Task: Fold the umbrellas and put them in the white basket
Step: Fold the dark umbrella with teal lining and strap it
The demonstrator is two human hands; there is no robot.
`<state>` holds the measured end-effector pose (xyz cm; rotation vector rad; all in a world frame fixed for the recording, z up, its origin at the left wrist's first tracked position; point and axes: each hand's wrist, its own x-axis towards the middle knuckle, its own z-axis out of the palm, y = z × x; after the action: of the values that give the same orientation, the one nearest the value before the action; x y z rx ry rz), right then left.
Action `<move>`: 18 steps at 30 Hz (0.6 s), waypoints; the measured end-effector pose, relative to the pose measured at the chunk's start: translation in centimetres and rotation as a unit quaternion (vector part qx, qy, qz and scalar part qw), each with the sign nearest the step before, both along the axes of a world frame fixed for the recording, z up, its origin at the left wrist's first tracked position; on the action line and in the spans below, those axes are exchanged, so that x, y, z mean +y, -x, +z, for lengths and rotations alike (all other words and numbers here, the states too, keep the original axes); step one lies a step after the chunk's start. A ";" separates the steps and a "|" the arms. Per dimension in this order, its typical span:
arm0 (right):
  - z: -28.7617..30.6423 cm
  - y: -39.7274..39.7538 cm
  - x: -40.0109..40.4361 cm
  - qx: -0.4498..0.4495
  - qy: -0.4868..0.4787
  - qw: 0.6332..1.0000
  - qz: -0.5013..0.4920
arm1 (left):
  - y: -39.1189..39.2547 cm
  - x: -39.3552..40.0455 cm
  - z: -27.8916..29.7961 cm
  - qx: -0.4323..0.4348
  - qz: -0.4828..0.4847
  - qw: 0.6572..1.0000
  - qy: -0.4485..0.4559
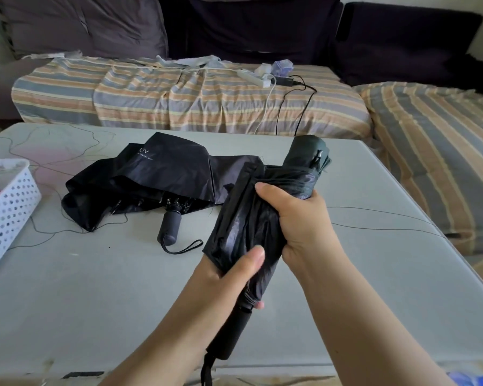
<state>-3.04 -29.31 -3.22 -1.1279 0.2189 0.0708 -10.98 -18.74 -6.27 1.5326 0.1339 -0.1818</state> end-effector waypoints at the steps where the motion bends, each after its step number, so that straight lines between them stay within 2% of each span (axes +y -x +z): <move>1: 0.0 0.1 0.1 -0.005 -0.001 1.000 0.007 | -0.1 0.0 0.0 0.012 -0.004 1.000 0.018; 8: 0.3 0.3 -0.6 -0.045 -0.049 0.994 0.082 | -0.1 0.5 -0.5 0.048 -0.001 0.993 0.108; 10: 0.3 0.4 -0.6 -0.040 -0.065 0.992 0.101 | -0.1 1.0 -0.3 0.071 -0.045 0.984 0.159; 13: 0.5 0.6 -0.4 -0.013 -0.096 0.988 0.122 | -0.1 1.6 -0.1 0.137 -0.155 0.944 0.255; 15: 0.6 0.6 -0.4 -0.004 -0.095 0.987 0.131 | 0.1 1.5 -0.3 0.122 -0.161 0.948 0.246; 18: 0.5 0.3 -0.2 0.008 -0.048 0.993 0.105 | 0.3 0.8 -0.2 0.065 -0.073 0.983 0.157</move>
<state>-3.37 -29.56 -2.72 -1.0524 0.1089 0.2753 -11.31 -17.94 -6.48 1.2154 0.0905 -0.4018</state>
